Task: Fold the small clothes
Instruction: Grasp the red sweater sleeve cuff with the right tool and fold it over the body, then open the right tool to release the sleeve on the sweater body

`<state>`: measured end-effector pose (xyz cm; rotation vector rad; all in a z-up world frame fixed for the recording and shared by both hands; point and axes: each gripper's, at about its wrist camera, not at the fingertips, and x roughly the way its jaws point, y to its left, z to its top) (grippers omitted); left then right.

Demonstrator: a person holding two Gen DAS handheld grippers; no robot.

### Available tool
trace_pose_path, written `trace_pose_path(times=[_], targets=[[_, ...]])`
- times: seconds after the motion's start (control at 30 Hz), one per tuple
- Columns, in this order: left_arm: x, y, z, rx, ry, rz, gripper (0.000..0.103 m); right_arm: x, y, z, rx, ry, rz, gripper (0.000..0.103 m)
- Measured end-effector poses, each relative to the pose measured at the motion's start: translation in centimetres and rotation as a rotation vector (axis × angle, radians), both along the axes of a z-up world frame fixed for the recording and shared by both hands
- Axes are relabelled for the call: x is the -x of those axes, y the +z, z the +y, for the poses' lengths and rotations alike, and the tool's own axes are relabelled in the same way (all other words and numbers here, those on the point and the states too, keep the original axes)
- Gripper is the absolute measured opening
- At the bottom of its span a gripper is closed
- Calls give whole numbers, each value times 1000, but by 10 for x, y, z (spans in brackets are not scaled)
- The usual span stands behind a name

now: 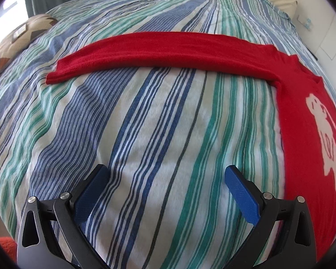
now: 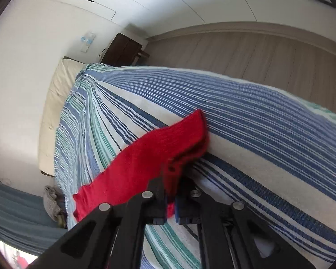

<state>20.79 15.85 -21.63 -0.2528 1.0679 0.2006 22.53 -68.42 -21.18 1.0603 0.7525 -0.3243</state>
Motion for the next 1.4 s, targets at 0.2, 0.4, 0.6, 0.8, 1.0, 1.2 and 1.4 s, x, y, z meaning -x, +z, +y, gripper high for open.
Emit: trace_pose_path(times=[0.2, 0.4, 0.6, 0.8, 1.0, 1.2, 1.4], targets=[[28, -9, 2, -31, -27, -66, 103, -39, 110, 58, 415, 178, -47, 4], [25, -15, -8, -113, -11, -111, 103, -109, 203, 212, 462, 530, -267, 4], [27, -15, -3, -91, -21, -126, 103, -166, 185, 395, 396, 840, -328, 6], [29, -17, -6, -111, -23, -148, 103, -188, 106, 458, 52, 1033, -199, 69], [29, -18, -10, -136, -11, -155, 103, -190, 97, 364, -75, 808, -222, 69], [29, -19, -12, -145, -5, -162, 103, -192, 37, 312, -148, 702, -24, 69], [31, -18, -13, -148, -1, -173, 103, -169, 2, 291, 78, 623, 97, 52]])
